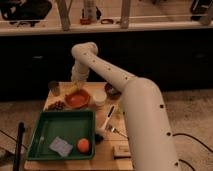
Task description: Place banana in red bowl
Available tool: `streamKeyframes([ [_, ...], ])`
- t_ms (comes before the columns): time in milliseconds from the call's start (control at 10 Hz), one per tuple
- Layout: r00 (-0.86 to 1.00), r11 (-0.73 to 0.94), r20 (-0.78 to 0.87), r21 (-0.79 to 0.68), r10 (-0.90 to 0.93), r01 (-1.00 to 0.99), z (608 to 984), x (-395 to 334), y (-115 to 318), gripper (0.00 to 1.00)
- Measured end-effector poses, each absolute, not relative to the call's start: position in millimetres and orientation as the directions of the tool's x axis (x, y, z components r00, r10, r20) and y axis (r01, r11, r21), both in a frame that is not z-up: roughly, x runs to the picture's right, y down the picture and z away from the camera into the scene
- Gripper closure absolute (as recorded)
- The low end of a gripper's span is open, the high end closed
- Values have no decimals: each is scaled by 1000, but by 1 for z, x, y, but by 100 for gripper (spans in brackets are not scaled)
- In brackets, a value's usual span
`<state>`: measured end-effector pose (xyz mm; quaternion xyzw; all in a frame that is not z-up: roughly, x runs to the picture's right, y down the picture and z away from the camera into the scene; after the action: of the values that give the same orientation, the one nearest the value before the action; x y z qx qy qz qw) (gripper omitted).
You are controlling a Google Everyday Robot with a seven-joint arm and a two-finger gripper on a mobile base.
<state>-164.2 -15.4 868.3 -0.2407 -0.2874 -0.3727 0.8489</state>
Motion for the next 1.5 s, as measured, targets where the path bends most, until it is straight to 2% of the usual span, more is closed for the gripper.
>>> streamKeyframes([
  [600, 573, 589, 684, -253, -452, 767, 896, -164, -8, 100],
  [1500, 570, 591, 696, -256, -437, 765, 897, -165, 1, 99],
])
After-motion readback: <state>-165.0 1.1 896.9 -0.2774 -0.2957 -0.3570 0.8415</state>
